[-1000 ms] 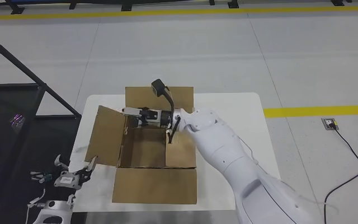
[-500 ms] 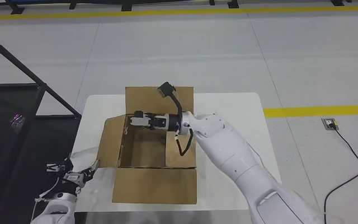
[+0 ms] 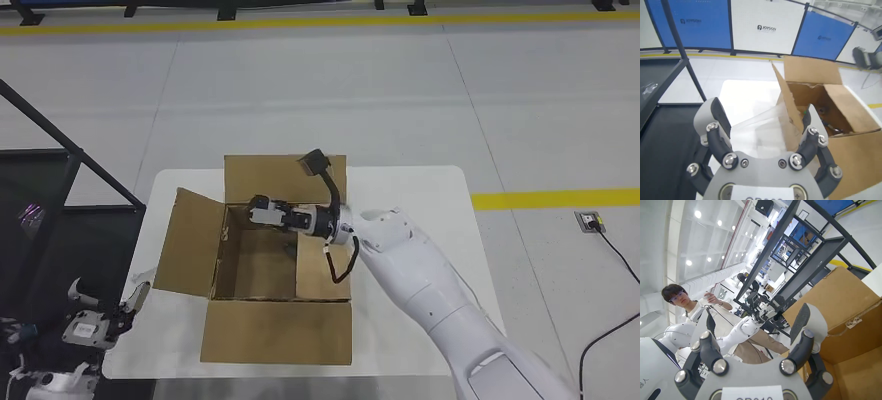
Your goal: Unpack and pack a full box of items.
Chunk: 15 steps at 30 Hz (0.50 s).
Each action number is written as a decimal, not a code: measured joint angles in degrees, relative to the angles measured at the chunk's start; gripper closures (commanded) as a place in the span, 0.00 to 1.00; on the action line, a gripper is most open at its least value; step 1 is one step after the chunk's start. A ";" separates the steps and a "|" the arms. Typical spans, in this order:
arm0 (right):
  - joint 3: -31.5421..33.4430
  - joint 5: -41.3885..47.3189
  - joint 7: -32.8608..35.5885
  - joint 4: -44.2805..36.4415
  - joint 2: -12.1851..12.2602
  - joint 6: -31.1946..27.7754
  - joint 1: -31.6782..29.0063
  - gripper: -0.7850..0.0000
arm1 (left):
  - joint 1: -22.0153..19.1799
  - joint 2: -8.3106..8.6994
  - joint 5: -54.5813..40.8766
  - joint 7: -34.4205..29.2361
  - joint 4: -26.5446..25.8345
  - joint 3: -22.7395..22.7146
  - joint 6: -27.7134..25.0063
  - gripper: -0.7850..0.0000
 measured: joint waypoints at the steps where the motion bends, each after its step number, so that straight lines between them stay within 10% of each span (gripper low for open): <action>1: 0.55 -0.78 -0.62 -0.99 0.37 -0.62 -0.43 0.00 | 1.07 0.01 -1.58 -0.79 -1.76 -0.62 -1.54 0.00; 7: 5.68 -7.80 -5.26 -10.05 4.04 -5.25 -6.22 0.00 | 2.75 0.45 -8.13 -10.98 -10.59 0.47 -7.02 0.00; 15: 18.58 -16.01 -6.12 -30.40 10.04 -2.89 -23.00 0.00 | -10.34 1.23 -14.18 -33.41 -10.44 15.92 1.87 0.00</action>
